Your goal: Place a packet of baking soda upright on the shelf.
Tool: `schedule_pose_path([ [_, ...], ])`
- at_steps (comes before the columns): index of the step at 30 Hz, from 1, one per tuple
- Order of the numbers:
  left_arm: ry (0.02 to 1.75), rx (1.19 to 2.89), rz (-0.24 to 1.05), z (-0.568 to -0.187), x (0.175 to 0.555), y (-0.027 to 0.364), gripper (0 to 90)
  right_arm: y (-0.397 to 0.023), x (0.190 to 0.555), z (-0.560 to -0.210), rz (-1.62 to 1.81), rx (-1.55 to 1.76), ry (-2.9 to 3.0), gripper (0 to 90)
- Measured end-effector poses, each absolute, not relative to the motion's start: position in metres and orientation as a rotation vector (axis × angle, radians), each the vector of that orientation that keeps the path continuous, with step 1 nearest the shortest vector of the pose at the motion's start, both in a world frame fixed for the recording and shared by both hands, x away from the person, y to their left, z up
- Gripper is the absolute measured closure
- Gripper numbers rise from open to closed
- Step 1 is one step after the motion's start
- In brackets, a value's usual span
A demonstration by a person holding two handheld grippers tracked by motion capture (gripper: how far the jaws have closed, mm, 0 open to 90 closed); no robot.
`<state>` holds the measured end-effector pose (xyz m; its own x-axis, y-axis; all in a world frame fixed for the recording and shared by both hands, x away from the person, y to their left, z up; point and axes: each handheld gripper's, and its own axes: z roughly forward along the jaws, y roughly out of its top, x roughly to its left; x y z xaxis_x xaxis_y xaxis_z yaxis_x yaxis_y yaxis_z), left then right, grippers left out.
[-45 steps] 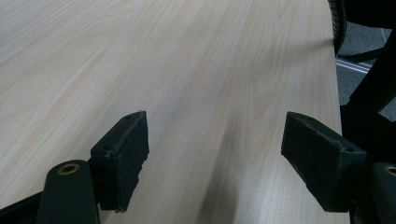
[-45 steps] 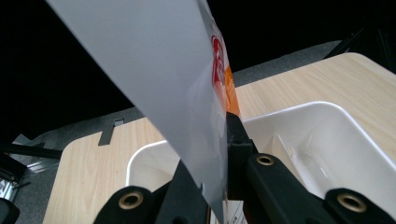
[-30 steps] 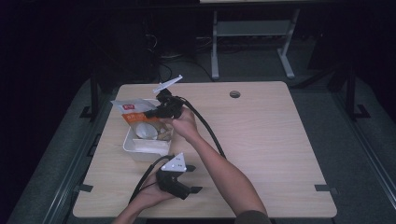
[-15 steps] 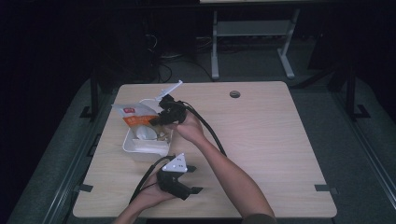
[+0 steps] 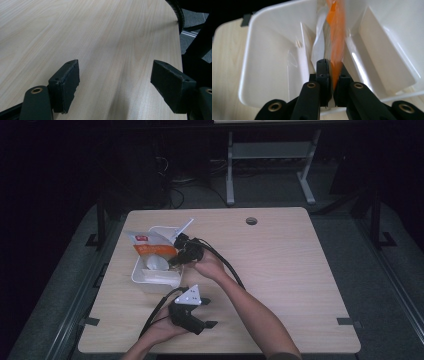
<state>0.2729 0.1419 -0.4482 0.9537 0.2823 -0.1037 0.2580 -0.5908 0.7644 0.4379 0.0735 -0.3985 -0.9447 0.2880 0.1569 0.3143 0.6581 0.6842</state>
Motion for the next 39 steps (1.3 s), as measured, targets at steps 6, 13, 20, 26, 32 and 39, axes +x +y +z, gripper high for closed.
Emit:
schedule_pose_path([
  [6,0.377,2.231,0.034,-0.448,0.273,0.141,22.9,0.071,0.436,-0.407,-1.17,-0.528,-2.846,88.6],
  [13,0.374,2.238,0.032,-0.45,0.272,0.14,22.9,0.069,0.437,-0.412,-1.173,-0.569,-2.822,88.6],
  [20,0.375,2.239,0.031,-0.45,0.273,0.141,22.9,0.065,0.439,-0.411,-1.199,-0.589,-2.756,80.8],
  [26,0.374,2.24,0.032,-0.45,0.273,0.141,22.9,0.057,0.44,-0.403,-1.28,-0.615,-2.692,80.0],
  [32,0.383,2.237,0.037,-0.449,0.273,0.142,22.5,0.055,0.438,-0.4,-1.278,-0.612,-2.692,80.5],
  [39,0.39,2.234,0.041,-0.449,0.275,0.143,21.5,0.047,0.436,-0.393,-1.3,-0.608,-2.675,76.2],
])
